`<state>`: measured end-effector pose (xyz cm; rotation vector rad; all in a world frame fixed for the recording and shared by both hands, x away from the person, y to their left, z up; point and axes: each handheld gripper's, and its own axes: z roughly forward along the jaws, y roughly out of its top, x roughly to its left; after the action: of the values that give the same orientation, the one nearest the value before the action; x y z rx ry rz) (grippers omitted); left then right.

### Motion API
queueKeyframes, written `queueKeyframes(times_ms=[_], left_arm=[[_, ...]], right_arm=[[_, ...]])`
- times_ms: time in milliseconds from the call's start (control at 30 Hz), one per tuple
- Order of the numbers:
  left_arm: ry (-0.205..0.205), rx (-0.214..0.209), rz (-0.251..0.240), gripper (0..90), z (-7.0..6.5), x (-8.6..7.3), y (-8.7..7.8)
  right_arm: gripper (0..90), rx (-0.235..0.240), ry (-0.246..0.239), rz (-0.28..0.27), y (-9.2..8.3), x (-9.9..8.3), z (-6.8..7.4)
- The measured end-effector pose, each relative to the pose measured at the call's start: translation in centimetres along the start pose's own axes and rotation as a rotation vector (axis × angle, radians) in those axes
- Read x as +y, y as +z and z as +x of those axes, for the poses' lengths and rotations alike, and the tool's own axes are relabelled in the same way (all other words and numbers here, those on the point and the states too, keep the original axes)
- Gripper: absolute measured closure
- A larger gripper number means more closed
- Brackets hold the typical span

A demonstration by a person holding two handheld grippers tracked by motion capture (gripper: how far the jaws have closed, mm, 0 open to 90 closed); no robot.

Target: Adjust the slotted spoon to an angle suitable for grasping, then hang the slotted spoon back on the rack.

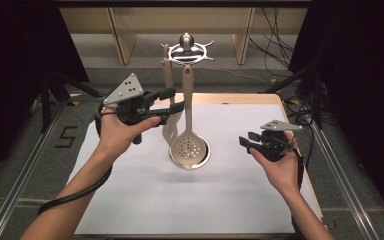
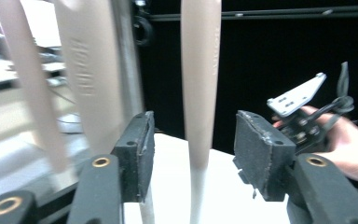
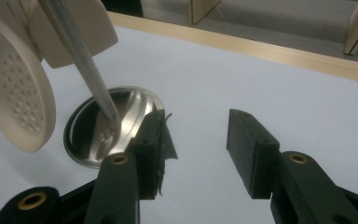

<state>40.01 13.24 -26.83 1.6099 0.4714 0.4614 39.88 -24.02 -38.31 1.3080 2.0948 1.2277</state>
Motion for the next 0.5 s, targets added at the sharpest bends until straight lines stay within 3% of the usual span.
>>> queueKeyframes(times_ms=[33,67,200,233,367,400,433,500], left_arm=[[0.003,0.01,-0.008,46.2,0.0,0.1,-0.5],[0.007,0.019,-0.016,46.0,-0.1,0.2,-0.9],[0.013,0.058,-0.038,46.2,0.0,0.5,-2.3],[0.018,0.07,-0.039,46.2,0.1,0.6,-2.6],[0.002,0.11,-0.062,46.6,0.4,0.5,-3.6],[-0.001,0.117,-0.068,46.6,0.5,0.4,-3.8],[-0.003,0.123,-0.068,46.6,0.5,0.3,-3.9],[-0.007,0.131,-0.07,46.4,0.5,0.0,-4.3]], right_arm=[[57.8,0.004,-0.017,-0.02,0.0,0.0,-0.4],[57.8,0.0,0.012,-0.006,-0.2,0.0,-0.5],[57.8,-0.018,0.021,-0.024,-0.7,0.1,-1.2],[57.8,-0.025,0.002,-0.049,-0.6,0.1,-1.4],[57.8,-0.048,0.007,-0.043,-1.2,0.4,-1.8],[57.8,-0.034,0.01,-0.058,-1.1,0.5,-1.9],[57.8,-0.05,0.045,-0.058,-1.2,0.5,-1.6],[57.8,-0.04,0.024,-0.061,-1.2,0.8,-1.7]])
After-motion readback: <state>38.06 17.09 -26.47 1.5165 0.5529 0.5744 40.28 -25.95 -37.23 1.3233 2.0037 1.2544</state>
